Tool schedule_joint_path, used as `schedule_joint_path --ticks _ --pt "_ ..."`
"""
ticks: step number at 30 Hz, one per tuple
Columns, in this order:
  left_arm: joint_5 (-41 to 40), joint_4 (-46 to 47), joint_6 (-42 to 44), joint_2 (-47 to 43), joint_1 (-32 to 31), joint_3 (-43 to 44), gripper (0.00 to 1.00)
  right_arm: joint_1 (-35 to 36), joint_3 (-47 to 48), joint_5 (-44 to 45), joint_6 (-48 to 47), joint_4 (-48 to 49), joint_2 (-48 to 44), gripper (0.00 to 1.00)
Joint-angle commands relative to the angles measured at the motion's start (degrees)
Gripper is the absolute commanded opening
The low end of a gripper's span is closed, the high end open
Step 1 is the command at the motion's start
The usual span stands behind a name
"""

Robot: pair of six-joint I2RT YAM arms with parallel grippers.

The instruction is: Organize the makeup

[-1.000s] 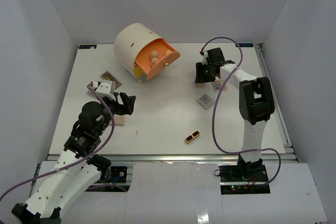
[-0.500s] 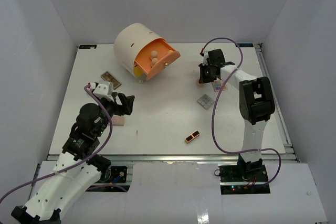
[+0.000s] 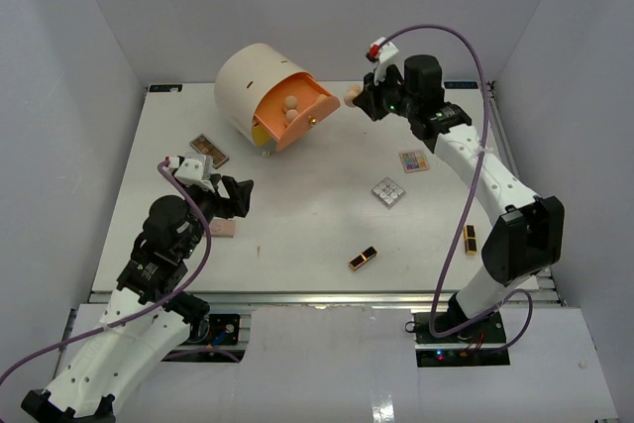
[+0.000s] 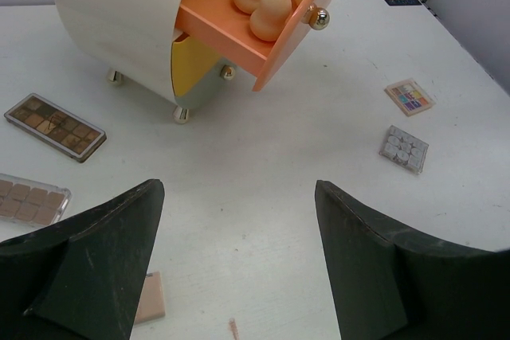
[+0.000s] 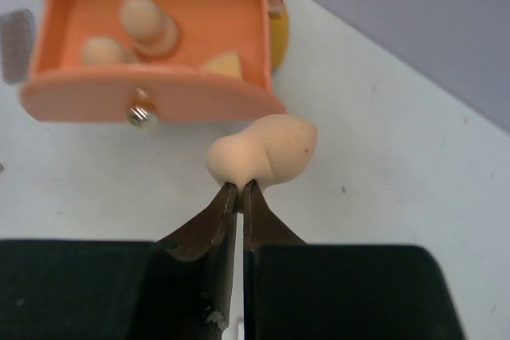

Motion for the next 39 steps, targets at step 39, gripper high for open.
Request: schedule_joint_path --ticks 39 --pt "-2.93 0.18 0.32 -0.55 0.45 -0.47 0.88 14.29 32.5 4.79 -4.52 -0.72 23.14 0.25"
